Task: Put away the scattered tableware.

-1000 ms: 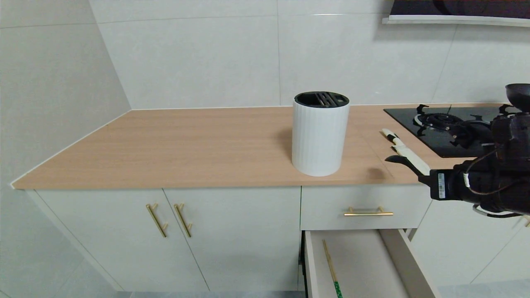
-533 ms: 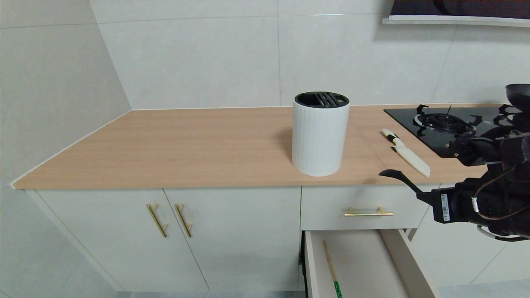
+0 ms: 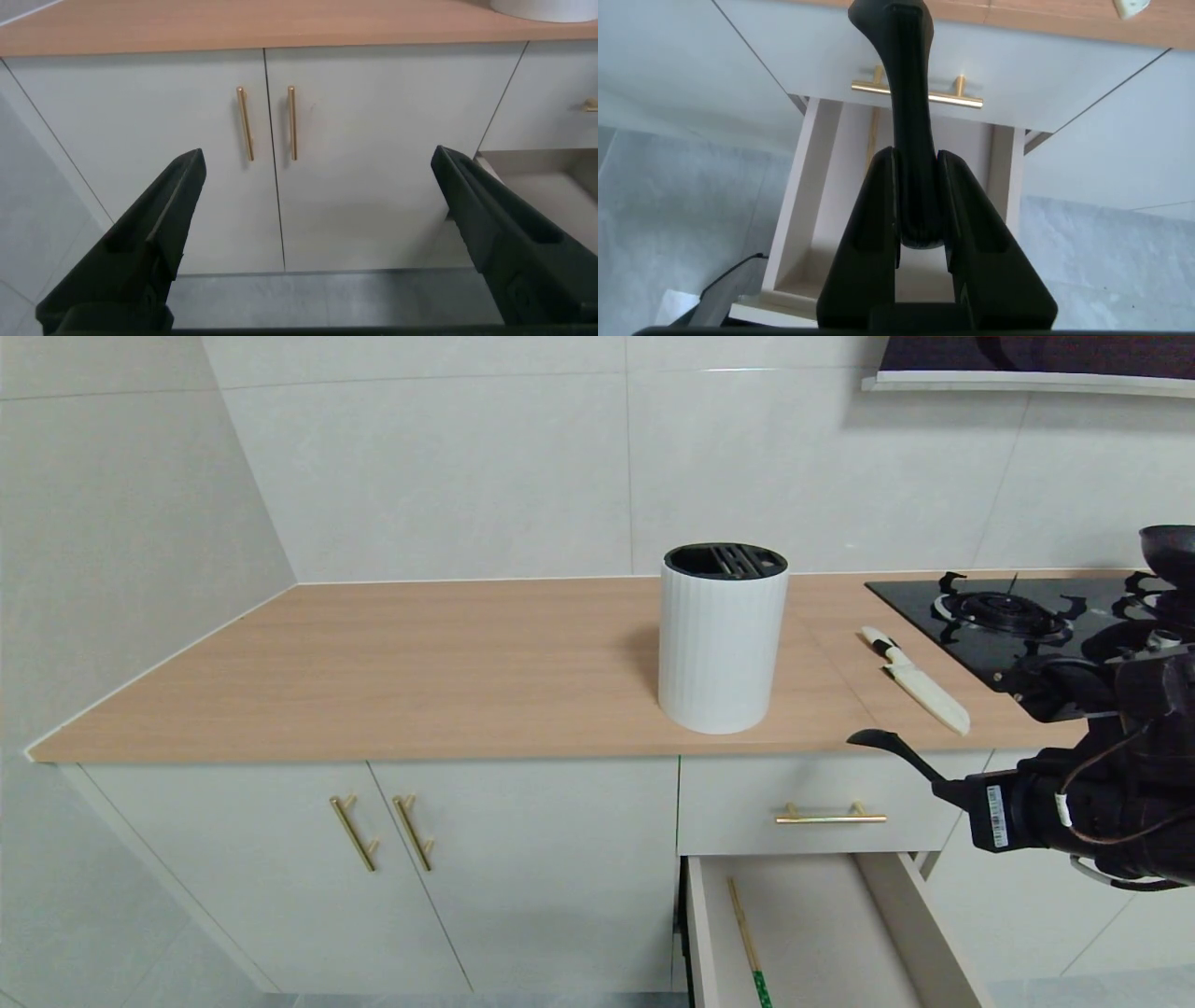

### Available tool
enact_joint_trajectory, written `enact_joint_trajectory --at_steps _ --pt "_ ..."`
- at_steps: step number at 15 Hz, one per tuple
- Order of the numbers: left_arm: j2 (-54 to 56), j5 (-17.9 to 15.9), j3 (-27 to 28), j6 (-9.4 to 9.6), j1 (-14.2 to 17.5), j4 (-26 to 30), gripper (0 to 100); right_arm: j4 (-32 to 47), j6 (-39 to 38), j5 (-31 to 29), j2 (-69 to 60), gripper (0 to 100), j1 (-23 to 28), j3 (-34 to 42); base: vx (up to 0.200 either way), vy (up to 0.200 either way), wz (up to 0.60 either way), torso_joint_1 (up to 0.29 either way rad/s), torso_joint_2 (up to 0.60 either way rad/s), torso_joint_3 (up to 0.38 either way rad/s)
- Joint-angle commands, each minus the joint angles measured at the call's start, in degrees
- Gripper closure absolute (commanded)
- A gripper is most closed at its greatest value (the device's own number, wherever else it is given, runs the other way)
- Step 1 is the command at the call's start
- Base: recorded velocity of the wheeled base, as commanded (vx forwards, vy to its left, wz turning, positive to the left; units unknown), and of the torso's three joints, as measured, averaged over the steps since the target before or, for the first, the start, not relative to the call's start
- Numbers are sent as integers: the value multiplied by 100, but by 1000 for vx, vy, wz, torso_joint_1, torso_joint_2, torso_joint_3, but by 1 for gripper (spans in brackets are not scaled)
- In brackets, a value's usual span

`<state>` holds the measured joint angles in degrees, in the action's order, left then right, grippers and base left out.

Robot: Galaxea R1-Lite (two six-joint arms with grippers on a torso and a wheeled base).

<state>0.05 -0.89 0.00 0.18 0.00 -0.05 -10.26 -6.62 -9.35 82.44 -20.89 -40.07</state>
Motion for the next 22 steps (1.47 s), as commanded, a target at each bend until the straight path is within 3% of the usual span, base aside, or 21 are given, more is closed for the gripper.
enact_joint_trajectory --at_steps 1,7,22 --pt "-5 1 0 -1 0 -4 0 -11 -6 -14 88 100 -2 -10 0 0 0 0 0 0" --pt "-5 1 0 -1 0 -4 0 -19 -6 -14 131 100 -2 -1 0 0 0 -126 303 175" --pt "-5 1 0 -1 0 -4 0 -19 -6 -32 272 100 -2 8 0 0 0 -153 458 299"
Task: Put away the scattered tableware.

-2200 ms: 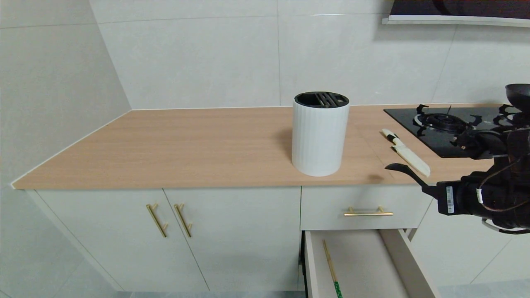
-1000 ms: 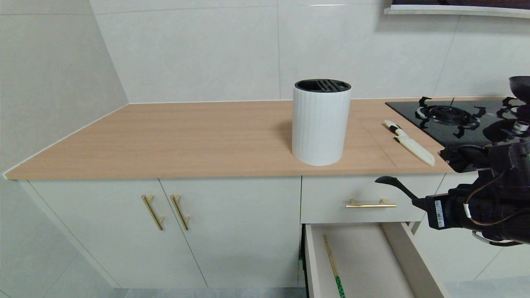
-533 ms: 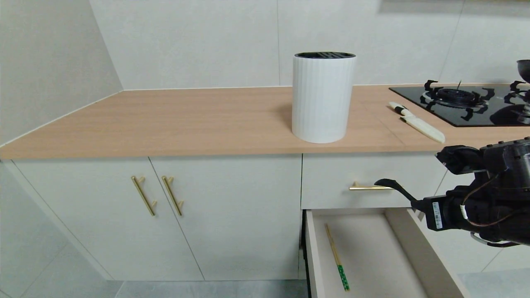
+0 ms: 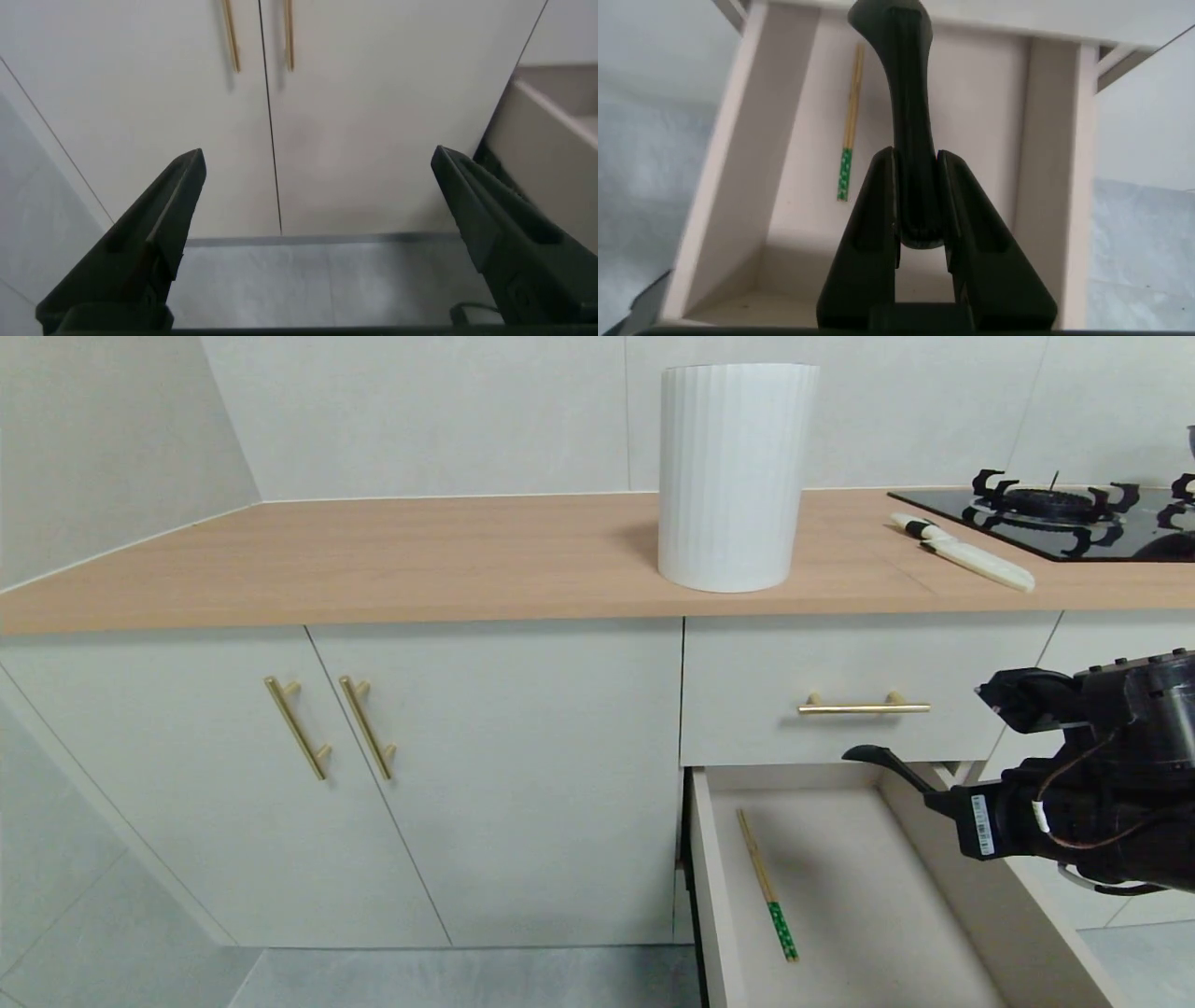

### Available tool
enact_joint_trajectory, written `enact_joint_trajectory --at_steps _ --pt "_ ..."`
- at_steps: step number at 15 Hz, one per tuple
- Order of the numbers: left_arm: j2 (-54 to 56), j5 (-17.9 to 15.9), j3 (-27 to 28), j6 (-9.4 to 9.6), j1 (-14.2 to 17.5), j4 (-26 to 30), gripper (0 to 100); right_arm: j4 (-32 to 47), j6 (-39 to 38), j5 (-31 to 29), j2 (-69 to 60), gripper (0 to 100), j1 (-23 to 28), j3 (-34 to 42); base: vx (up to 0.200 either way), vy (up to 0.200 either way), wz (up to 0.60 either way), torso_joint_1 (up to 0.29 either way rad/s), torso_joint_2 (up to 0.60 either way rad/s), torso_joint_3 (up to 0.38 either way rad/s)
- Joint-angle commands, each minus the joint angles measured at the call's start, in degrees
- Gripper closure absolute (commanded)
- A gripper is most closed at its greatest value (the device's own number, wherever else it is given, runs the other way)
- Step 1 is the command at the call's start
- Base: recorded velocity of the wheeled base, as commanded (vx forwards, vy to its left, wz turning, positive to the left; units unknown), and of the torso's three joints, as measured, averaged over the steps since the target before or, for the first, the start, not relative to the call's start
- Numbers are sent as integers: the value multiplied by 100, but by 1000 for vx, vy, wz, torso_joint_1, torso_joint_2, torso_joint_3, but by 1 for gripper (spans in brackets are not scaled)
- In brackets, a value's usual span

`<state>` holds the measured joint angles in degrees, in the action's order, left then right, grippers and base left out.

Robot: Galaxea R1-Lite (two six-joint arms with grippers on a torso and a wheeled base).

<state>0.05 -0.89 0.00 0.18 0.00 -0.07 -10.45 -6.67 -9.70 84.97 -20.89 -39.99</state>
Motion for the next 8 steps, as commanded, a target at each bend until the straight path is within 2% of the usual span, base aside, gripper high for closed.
enact_joint_trajectory --at_steps 1,8 --pt "-5 1 0 -1 0 -1 0 -1 -1 4 20 100 -2 -1 0 0 0 -36 198 149" --pt "-5 1 0 -1 0 -1 0 -10 -1 12 187 100 -2 -9 0 0 0 -10 27 12"
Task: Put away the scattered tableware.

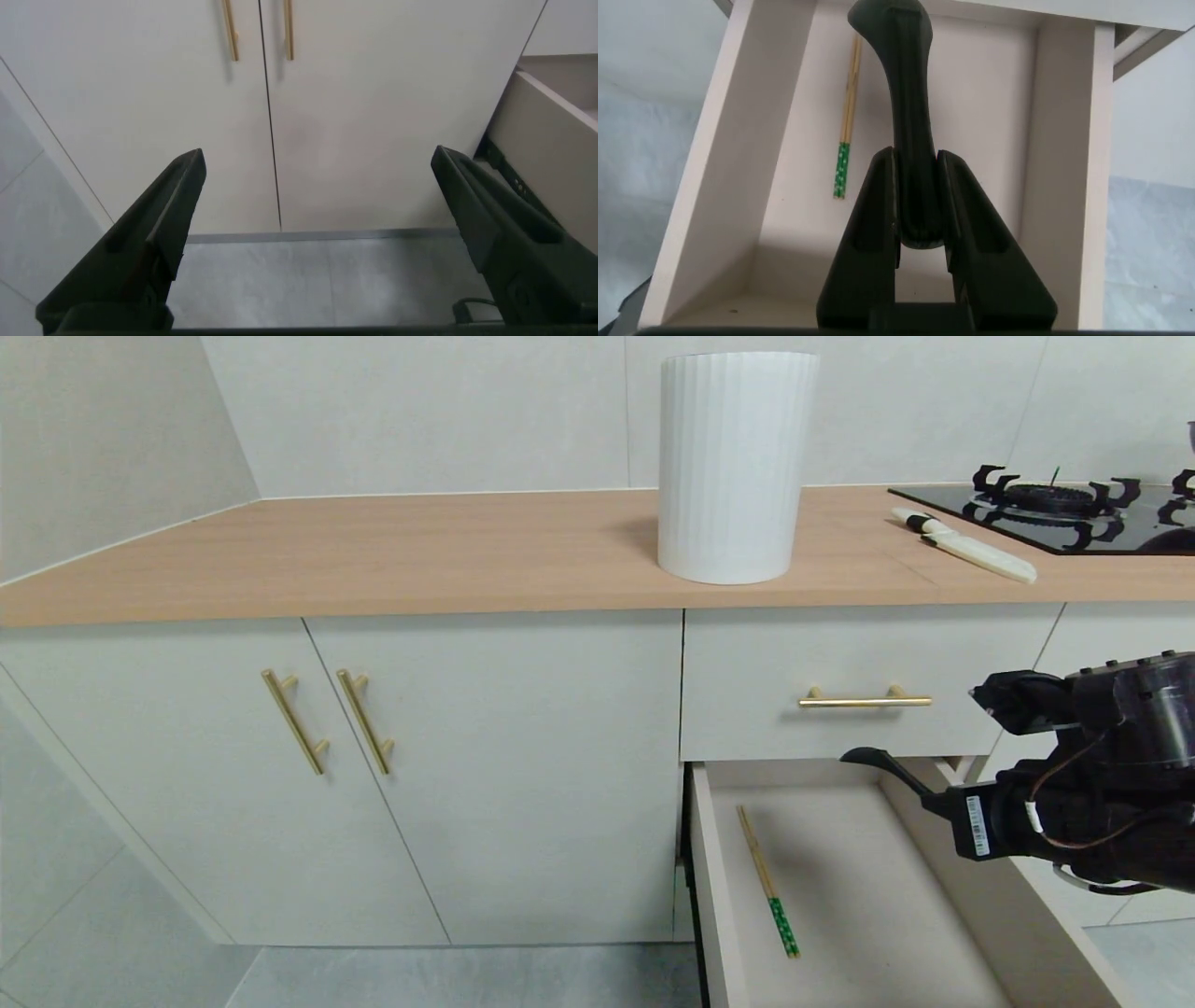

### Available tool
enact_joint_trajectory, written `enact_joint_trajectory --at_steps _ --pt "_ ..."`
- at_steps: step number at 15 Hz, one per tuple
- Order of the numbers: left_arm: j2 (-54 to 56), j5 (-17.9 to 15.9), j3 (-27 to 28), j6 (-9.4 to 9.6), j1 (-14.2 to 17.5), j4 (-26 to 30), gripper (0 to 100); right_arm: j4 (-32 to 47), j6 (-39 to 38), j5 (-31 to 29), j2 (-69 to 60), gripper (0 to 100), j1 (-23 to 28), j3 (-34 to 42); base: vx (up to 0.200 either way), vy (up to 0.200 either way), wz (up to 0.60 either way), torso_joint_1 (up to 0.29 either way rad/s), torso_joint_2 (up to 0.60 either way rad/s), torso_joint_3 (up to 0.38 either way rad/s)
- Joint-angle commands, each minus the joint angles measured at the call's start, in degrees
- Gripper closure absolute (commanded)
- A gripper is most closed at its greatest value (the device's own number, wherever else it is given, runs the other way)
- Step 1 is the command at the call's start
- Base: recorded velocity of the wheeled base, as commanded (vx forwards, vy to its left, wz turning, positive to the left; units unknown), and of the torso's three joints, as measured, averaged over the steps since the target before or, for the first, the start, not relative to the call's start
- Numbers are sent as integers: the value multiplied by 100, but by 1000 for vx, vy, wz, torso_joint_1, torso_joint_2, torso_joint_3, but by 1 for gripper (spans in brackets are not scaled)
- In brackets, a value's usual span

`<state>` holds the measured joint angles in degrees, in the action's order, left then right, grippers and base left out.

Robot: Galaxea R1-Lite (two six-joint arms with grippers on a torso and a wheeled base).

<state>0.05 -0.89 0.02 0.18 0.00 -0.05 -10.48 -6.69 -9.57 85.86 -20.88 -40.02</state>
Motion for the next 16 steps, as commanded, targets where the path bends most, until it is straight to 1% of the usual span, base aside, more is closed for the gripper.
enact_joint_trajectory --at_steps 1,2,4,7,10,11,13,15,16 --pt "-5 1 -2 -1 0 -4 0 -6 1 -1 335 100 -4 -14 0 0 0 0 0 0" --pt "-5 1 -2 -1 0 -4 0 -6 1 -1 335 100 -4 -14 0 0 0 0 0 0" --pt "-5 1 -2 -1 0 -4 0 -191 -16 -10 933 100 -4 -50 0 0 0 0 0 0" --pt "-5 1 -2 -1 0 -4 0 -1096 -69 -45 1891 100 40 3 0 0 0 0 0 0" --pt "-5 1 -2 -1 0 -4 0 -1536 -174 -54 2708 100 40 38 0 0 0 0 0 0" --pt "-5 1 -2 -1 0 5 0 -1571 -183 -54 2796 100 40 30 0 0 0 0 0 0" --pt "-5 1 -2 -1 0 -4 0 -2072 -192 -309 3596 100 58 21 0 0 0 0 0 0" --pt "-5 1 -2 -1 0 -4 0 -2555 -183 -502 4132 100 58 47 0 0 0 0 0 0" --pt "-5 1 -2 -1 0 5 0 -2678 -183 -528 4325 100 58 47 0 0 0 0 0 0"
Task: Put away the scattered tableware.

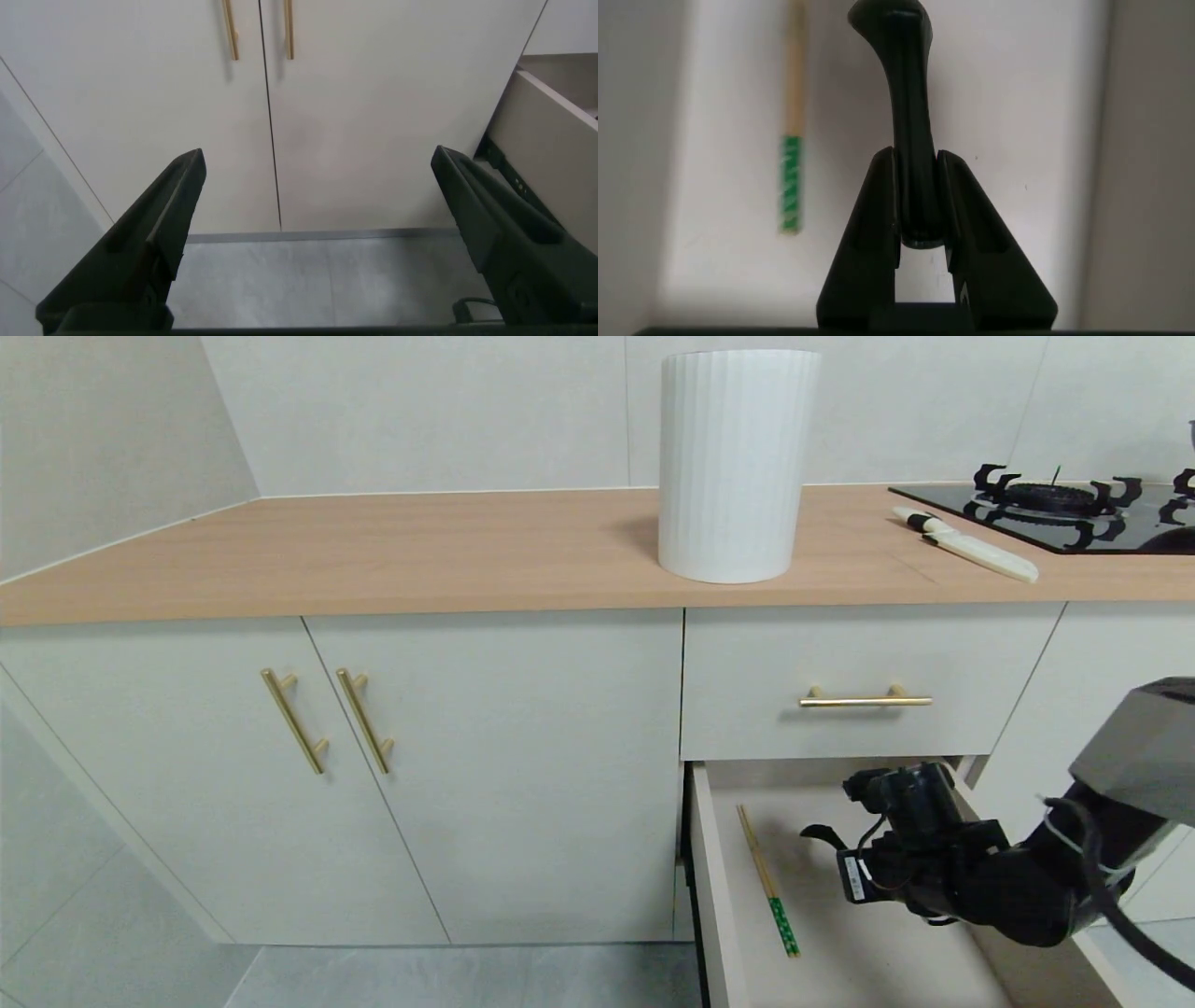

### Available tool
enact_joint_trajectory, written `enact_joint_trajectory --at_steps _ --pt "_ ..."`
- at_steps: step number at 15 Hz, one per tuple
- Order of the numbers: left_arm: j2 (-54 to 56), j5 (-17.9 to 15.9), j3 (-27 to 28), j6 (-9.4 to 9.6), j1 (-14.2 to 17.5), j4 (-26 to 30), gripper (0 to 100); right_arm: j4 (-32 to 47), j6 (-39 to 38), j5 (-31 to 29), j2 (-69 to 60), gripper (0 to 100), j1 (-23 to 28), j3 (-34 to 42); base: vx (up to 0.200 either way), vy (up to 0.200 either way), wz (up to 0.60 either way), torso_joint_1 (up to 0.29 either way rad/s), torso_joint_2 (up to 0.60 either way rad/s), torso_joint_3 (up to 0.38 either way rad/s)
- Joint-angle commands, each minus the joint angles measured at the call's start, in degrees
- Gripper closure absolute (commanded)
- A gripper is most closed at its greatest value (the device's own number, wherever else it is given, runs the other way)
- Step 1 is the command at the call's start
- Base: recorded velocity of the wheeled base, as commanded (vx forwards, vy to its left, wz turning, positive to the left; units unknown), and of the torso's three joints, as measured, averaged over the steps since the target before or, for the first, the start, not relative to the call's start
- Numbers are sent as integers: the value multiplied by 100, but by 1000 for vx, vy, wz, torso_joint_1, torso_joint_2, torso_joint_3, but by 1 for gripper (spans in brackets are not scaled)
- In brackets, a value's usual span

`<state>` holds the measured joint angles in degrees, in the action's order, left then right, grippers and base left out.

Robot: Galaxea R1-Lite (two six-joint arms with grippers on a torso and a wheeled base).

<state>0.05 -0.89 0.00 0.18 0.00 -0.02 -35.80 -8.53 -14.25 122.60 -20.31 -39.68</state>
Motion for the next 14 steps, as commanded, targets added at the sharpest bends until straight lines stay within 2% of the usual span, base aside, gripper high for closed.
enact_joint_trajectory --at_steps 1,14 --pt "-5 1 0 -1 0 -6 0 -173 10 -69 765 100 1 13 0 0 0 0 0 0" --pt "-5 1 0 -1 0 2 0 -129 18 -69 836 100 1 4 0 0 0 0 0 0"
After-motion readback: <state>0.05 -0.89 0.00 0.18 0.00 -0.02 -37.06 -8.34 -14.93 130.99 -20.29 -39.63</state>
